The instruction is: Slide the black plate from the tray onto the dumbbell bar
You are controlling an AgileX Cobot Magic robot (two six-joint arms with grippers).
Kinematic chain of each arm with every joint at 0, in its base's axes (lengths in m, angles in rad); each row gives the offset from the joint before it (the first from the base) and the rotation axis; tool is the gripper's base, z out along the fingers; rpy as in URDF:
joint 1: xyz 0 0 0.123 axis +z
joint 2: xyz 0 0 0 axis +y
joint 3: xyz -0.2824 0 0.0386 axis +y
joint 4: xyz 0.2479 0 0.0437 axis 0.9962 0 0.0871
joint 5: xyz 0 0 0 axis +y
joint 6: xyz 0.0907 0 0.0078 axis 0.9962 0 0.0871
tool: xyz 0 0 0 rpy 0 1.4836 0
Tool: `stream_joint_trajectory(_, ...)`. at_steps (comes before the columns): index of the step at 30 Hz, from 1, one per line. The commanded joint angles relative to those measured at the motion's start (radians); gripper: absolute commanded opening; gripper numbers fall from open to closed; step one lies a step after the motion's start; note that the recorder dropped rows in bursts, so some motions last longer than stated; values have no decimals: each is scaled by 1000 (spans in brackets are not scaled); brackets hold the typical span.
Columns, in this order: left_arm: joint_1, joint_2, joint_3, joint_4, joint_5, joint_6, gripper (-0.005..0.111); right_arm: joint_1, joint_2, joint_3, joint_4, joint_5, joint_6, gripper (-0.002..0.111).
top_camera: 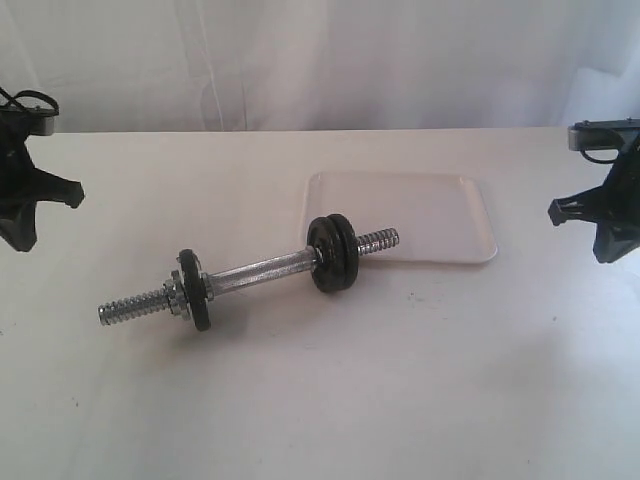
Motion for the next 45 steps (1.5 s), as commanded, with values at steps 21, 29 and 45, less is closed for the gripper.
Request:
stream_joint_trajectory(21,10,-443,265,5,-42,-9,0,8,-596,219,107,-160,-90,0)
stream_joint_trajectory(29,10,-806,405,5,-93,-11,0,8,-979,312,138,-173,-86,0)
stream_joint_trajectory(45,10,-1365,444,5,-20,-23,0,8,-1586,329,167,-149,-86,0)
